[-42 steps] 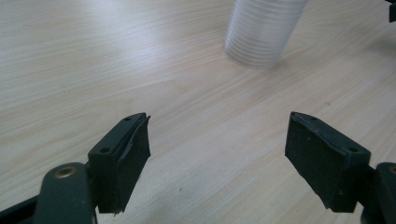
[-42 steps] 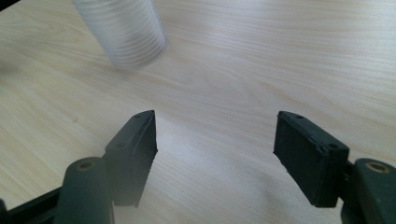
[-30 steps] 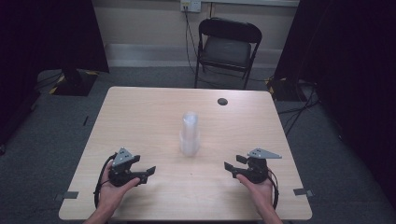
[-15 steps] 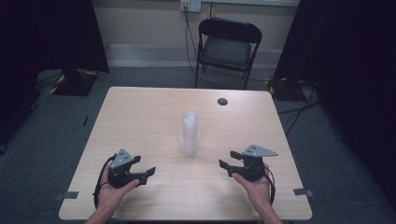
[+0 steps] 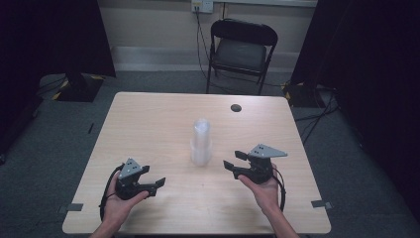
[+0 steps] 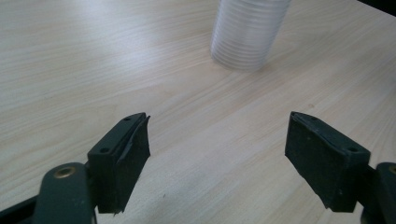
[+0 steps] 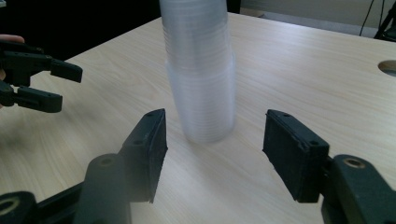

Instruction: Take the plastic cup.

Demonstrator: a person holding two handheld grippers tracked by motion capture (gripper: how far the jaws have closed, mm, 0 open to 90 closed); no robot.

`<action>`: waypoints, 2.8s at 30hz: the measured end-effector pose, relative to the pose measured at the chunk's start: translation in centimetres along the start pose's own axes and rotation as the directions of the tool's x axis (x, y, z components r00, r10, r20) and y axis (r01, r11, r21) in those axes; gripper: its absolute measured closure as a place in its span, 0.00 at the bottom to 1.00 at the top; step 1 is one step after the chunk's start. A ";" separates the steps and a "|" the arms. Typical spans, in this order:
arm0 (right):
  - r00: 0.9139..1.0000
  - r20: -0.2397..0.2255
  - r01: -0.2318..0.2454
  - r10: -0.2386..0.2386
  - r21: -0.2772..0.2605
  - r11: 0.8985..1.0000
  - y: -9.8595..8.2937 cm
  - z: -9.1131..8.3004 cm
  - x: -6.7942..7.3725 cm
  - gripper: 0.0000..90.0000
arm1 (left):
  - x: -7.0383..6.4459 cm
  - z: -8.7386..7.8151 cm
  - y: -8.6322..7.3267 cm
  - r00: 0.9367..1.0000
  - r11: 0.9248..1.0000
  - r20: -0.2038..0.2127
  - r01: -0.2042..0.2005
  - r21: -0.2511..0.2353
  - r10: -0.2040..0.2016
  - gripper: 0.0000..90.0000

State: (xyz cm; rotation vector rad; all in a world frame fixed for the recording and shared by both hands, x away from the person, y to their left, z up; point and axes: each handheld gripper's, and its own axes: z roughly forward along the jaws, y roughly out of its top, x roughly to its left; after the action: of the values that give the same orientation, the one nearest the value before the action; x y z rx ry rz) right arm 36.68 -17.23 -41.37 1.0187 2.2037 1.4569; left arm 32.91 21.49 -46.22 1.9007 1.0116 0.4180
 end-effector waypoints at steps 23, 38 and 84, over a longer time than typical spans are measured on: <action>0.998 -0.040 0.044 -0.045 -0.028 0.999 5.1 4.9 1.0 0.38 | 0.0 0.1 0.0 1.000 1.000 0.018 0.004 0.009 -0.004 0.25; 0.994 -0.016 0.105 -0.105 -0.003 0.994 6.1 9.2 1.5 0.27 | -0.1 0.3 -0.2 0.999 0.999 0.030 -0.031 0.042 0.030 0.24; 0.999 -0.011 0.043 -0.043 -0.027 0.999 6.4 12.5 1.1 0.33 | -0.5 0.6 -0.3 0.997 0.995 0.031 -0.077 0.069 0.075 0.24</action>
State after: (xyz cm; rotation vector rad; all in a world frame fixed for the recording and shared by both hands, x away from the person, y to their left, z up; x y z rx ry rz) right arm 45.89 -6.53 -40.96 0.9506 2.1946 1.4732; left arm 32.80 20.80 -46.75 2.0076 0.9485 0.4025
